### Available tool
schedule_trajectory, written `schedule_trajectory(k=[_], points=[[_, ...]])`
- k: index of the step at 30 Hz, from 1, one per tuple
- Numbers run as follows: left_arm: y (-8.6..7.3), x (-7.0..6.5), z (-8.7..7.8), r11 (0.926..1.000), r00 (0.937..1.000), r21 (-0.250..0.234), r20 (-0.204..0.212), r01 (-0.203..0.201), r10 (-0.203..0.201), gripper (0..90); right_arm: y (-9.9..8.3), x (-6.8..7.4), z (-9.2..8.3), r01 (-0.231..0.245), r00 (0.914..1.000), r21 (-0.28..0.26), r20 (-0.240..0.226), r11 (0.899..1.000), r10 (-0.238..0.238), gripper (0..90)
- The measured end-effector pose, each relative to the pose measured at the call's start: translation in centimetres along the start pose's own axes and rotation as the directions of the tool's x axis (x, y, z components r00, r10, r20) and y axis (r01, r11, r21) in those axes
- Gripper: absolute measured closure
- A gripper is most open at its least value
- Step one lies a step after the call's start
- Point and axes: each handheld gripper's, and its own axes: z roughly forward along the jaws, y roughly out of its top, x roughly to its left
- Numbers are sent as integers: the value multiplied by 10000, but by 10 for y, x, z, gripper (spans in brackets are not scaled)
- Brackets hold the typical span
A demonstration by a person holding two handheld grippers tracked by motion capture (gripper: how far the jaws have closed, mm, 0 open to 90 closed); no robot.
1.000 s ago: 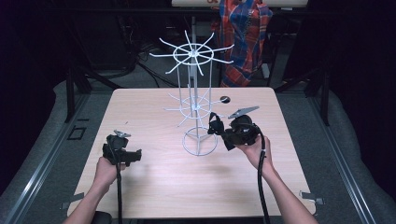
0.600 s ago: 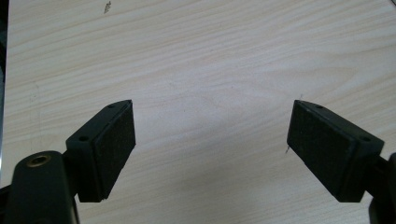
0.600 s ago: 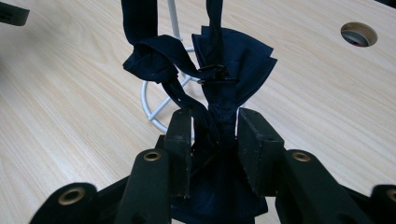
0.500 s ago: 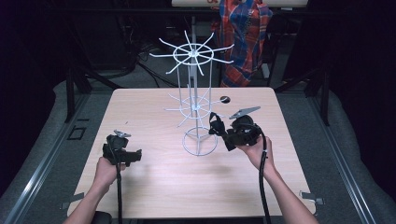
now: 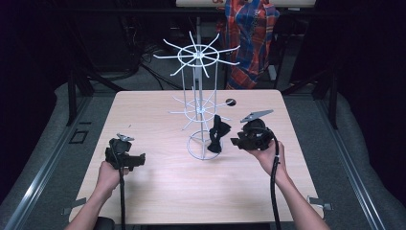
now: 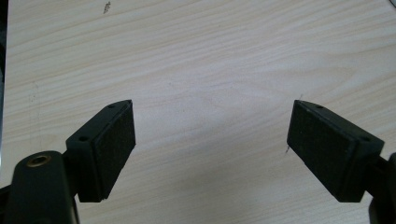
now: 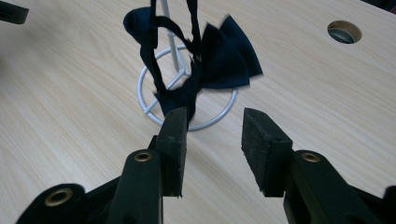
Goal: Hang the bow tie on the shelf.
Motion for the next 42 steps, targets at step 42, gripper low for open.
schedule_trajectory(k=[42], points=[[0,0,-2,9999,9999,-105,75,72,-71,156,-37,-14,-10,-454,9971,1180,655,9920,379,263]])
